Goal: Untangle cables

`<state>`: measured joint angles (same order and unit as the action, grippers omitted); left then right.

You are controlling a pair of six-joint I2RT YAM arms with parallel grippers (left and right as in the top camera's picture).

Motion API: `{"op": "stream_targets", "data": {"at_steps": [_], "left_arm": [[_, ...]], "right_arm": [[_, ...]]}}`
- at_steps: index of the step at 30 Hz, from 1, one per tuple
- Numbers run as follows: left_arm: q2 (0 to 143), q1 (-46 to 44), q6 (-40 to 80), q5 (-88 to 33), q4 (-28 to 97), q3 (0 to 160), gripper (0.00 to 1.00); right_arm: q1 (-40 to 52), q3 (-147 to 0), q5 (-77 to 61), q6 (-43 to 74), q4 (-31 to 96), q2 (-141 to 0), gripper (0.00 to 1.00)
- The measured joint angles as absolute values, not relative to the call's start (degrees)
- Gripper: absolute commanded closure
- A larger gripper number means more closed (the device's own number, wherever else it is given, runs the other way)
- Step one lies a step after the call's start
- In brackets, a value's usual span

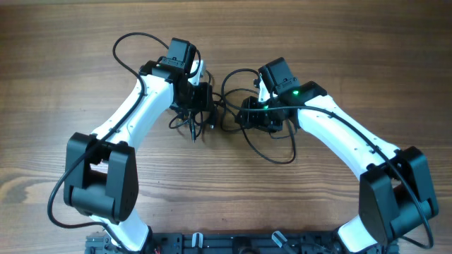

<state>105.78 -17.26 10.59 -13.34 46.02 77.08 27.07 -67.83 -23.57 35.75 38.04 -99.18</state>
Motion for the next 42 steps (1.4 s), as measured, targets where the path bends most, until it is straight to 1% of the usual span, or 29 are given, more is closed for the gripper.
{"op": "stream_targets", "data": {"at_steps": [2,5,8,10,14,18,24,27,31,36,37,42], "left_arm": [[105.8,-17.3,10.8,-13.3,45.8,77.1,0.63],[105.8,-17.3,10.9,-13.3,44.9,77.1,0.69],[105.8,-17.3,11.0,-13.3,44.4,77.1,0.81],[105.8,-17.3,10.7,-13.3,44.1,77.1,0.85],[105.8,-17.3,10.9,-13.3,44.1,77.1,0.86],[105.8,-17.3,10.9,-13.3,44.1,77.1,0.87],[105.8,-17.6,10.9,-13.3,44.2,77.1,0.86],[105.8,-18.4,10.9,-13.2,44.2,77.1,0.92],[105.8,-20.2,10.0,-13.1,44.3,77.1,0.92],[105.8,-22.3,8.1,-13.1,44.6,77.1,0.92],[105.8,-22.5,7.9,-13.1,44.6,77.1,0.92],[105.8,-23.0,7.6,-13.1,44.7,77.1,0.92]], "right_arm": [[27.1,-67.8,-23.6,35.7,38.0,-99.2,0.48],[27.1,-67.8,-23.6,35.7,37.7,-99.2,0.48],[27.1,-67.8,-23.6,35.7,37.4,-99.2,0.49],[27.1,-67.8,-23.6,35.7,37.4,-99.2,0.49],[27.1,-67.8,-23.6,35.7,37.4,-99.2,0.48],[27.1,-67.8,-23.6,35.9,37.3,-99.2,0.43],[27.1,-67.8,-23.6,37.7,35.9,-99.2,0.42],[27.1,-67.8,-23.6,39.2,34.6,-99.2,0.42],[27.1,-67.8,-23.6,41.5,33.7,-99.2,0.43],[27.1,-67.8,-22.9,46.2,33.7,-99.2,0.43],[27.1,-67.8,-22.5,47.5,33.7,-99.2,0.41],[27.1,-65.8,-20.7,54.4,30.2,-99.2,0.37]]}}
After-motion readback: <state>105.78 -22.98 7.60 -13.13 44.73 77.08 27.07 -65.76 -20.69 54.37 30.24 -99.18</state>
